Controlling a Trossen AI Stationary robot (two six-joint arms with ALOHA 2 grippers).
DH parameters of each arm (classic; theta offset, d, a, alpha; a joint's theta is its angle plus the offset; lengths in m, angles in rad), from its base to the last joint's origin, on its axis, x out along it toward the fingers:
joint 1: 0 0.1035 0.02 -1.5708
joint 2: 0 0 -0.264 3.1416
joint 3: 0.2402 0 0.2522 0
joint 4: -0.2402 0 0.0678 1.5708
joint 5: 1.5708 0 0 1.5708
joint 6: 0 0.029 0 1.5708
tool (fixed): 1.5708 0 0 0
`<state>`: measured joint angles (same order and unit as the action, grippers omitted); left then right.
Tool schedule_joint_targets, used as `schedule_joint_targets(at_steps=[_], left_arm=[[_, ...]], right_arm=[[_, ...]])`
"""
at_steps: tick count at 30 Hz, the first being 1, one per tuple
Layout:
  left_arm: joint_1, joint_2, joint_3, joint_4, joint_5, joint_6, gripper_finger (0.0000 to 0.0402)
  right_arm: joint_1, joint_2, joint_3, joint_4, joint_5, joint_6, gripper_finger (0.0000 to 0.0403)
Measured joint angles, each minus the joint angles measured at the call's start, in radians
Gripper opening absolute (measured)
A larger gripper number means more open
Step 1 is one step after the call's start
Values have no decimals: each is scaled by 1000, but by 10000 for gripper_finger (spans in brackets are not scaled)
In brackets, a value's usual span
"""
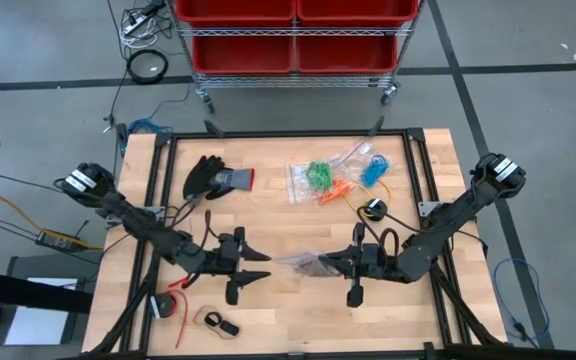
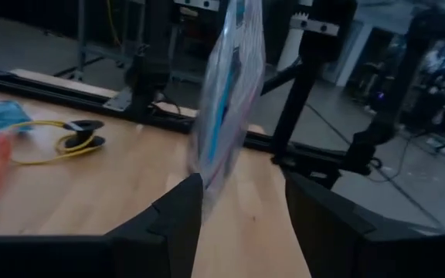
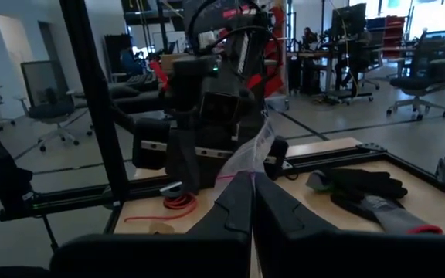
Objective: Sort rubber bands
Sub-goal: Close the transparent zip bag
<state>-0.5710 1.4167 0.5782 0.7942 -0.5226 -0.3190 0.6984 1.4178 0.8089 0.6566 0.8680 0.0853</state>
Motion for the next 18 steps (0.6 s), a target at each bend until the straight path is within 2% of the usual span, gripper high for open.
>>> schedule_joint_targets(at_steps=[5, 13, 18], left_arm=[[43, 4, 1, 51, 115, -17, 193], [87, 28, 2, 50, 197, -70, 193], [93, 73, 2, 117, 216, -78, 193]], right_arm=[[-2, 0, 0, 0, 0, 0, 0], [-2, 0, 0, 0, 0, 0, 0], [-2, 0, 0, -1, 0, 0, 0]])
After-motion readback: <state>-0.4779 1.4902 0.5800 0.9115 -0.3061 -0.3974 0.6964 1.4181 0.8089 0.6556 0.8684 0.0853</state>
